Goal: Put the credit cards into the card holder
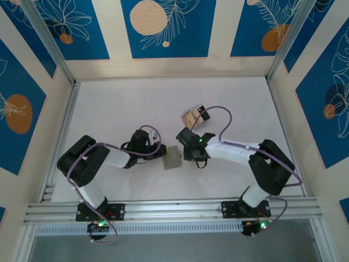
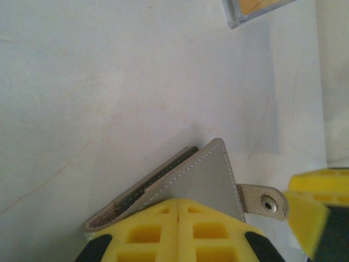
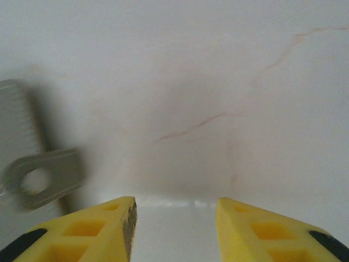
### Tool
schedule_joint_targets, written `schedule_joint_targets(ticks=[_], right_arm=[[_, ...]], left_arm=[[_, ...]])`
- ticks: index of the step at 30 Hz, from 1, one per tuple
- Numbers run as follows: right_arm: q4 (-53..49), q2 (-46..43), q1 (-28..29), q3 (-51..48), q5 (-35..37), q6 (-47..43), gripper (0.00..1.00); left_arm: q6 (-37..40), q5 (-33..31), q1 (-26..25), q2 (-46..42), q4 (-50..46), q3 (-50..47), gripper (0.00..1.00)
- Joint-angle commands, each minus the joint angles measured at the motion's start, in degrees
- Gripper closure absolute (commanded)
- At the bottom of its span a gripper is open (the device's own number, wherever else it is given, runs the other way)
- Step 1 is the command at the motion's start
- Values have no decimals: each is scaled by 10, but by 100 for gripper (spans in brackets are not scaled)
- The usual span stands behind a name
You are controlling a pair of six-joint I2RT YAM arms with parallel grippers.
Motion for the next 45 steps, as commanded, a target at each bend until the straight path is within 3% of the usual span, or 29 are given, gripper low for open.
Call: schedule_joint_targets(ticks=[1, 3, 6, 9, 15, 25, 34, 45], right_arm=[[3, -48, 33, 32, 45, 13, 67], [4, -62, 51, 49, 46, -6, 78], [19, -47, 50, 76, -21, -34, 95], [41, -1, 42, 94, -81, -46, 100], [66, 82, 18, 107, -125, -38, 100], [8, 82, -12, 90, -55, -9, 100], [24, 127, -25, 83, -96, -6, 100], [59, 132, -56, 50, -163, 12, 100]], left_arm=[[6, -11, -3, 16, -96, -25, 100], [6, -11, -3, 15, -97, -25, 100], [6, -11, -3, 17, -96, -27, 100], [5, -11, -3, 18, -92, -28, 100], [6, -12, -4, 12, -95, -27, 100], [11, -11, -5, 17, -93, -31, 100], [13, 2, -5, -6, -104, -25, 100], [72, 28, -3, -85, -223, 28, 100]])
